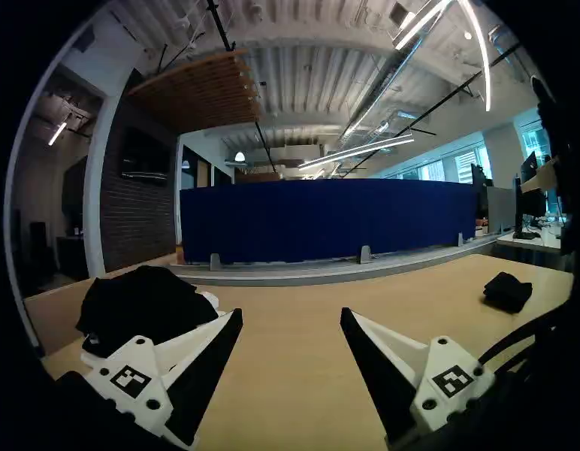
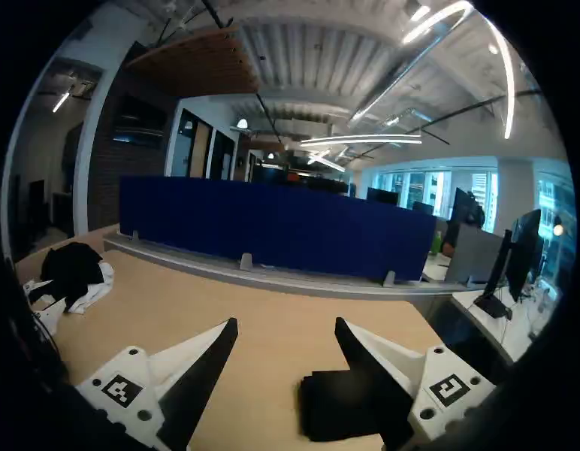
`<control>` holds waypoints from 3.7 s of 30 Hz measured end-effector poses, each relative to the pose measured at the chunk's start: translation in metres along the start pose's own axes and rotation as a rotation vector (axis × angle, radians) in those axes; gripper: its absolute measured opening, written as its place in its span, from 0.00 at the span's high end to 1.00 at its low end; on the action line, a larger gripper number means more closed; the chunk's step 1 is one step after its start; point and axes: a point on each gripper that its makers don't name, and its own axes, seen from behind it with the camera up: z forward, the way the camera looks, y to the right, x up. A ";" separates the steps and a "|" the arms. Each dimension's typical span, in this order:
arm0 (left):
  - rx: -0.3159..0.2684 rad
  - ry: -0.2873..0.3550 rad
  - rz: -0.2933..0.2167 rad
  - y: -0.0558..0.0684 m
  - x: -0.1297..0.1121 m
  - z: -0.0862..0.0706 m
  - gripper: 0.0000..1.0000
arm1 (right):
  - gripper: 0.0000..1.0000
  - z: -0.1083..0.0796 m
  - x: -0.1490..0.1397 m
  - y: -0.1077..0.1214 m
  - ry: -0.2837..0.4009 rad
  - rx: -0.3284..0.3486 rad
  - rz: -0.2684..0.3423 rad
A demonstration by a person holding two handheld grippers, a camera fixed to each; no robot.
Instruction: Fold towel
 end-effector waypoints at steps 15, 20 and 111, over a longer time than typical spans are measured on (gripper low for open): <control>-0.005 0.015 -0.002 0.009 -0.009 0.008 0.03 | 0.00 0.003 0.006 0.000 0.002 0.011 -0.032; -0.014 0.008 0.016 0.013 -0.023 0.012 0.03 | 0.00 0.006 -0.003 0.004 -0.008 0.007 -0.032; 0.023 0.004 -0.039 -0.009 -0.041 0.018 0.03 | 0.00 0.048 -0.161 0.058 0.174 -0.079 0.131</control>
